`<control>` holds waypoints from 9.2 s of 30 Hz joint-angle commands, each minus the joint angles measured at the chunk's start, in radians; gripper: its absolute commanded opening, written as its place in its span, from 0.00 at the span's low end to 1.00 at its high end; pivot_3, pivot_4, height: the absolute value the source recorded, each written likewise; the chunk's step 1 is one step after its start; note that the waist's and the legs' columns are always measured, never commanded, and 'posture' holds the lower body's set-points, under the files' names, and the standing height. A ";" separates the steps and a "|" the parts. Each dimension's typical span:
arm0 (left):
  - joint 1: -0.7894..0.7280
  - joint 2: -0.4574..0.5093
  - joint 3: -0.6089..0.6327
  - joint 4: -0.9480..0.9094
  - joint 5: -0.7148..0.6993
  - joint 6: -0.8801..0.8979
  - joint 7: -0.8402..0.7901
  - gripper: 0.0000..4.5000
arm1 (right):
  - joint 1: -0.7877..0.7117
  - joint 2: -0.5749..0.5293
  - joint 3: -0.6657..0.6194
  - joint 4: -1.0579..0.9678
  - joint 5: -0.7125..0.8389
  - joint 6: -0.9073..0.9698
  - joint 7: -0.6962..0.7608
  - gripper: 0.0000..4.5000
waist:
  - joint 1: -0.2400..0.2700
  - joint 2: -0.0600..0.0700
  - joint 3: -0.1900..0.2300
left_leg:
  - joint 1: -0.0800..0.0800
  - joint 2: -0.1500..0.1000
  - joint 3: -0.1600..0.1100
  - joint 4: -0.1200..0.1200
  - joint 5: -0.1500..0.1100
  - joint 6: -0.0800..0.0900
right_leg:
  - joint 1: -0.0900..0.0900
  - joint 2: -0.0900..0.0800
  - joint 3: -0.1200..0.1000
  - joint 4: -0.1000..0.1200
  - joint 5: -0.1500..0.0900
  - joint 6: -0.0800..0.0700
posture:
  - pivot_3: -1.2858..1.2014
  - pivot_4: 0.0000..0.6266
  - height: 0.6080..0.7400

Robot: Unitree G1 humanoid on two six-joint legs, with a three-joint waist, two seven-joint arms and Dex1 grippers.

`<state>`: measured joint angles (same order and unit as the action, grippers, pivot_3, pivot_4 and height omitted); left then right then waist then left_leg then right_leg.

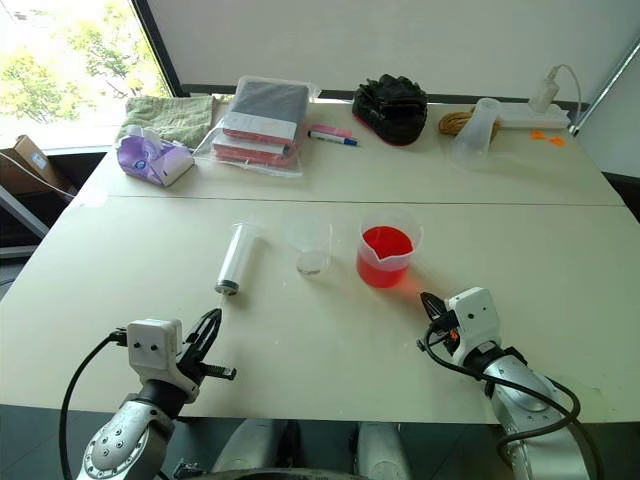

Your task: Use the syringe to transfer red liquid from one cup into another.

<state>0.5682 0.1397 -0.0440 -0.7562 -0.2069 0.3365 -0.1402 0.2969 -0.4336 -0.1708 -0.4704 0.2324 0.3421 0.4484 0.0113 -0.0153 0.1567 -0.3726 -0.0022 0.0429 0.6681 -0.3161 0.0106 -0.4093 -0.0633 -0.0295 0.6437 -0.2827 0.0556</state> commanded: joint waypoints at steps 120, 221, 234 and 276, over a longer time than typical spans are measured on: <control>-1.510 0.286 0.002 1.218 -1.591 0.777 1.489 0.90 | -0.706 -0.704 -0.091 -0.030 0.706 0.583 0.586 0.00 | 0.026 0.001 0.002 | -0.002 -0.002 -0.003 0.012 0.004 -0.008 | 0.004 -0.003 -0.003 0.004 0.004 0.004 | 0.52 0.24 1.00; -1.594 -0.031 -0.004 0.663 -0.036 0.163 0.233 0.35 | -0.700 -0.535 -0.025 -0.088 0.683 0.557 0.386 0.00 | 0.028 0.000 0.003 | -0.017 -0.003 -0.002 -0.001 0.005 0.000 | -0.008 -0.004 -0.005 -0.013 0.015 0.011 | 0.52 0.24 1.00; -1.665 -0.290 -0.011 0.850 -0.195 -0.033 -0.099 0.35 | -0.698 -0.515 -0.155 -0.071 0.768 0.594 0.277 0.00 | 0.030 0.000 0.003 | -0.018 -0.003 -0.002 0.000 0.007 0.002 | -0.008 -0.003 -0.005 -0.014 0.016 0.013 | 0.52 0.24 1.00; -1.375 -0.309 -0.142 1.122 -0.124 -0.331 -0.608 0.35 | -0.779 -0.760 -0.440 0.022 0.931 0.650 0.207 0.00 | 0.028 0.004 0.002 | -0.019 -0.002 -0.002 0.013 0.004 0.011 | -0.004 -0.001 -0.005 -0.013 0.019 0.014 | 0.52 0.24 1.00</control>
<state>-0.7952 -0.1539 -0.1812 0.3826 -0.3353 0.0373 -0.7387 -0.4548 -1.1936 -0.5926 -0.4311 1.1431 0.9969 0.6724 0.0395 -0.0116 0.1584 -0.3915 -0.0039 0.0405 0.6807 -0.3122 0.0212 -0.4130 -0.0645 -0.0342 0.6309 -0.2638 0.0693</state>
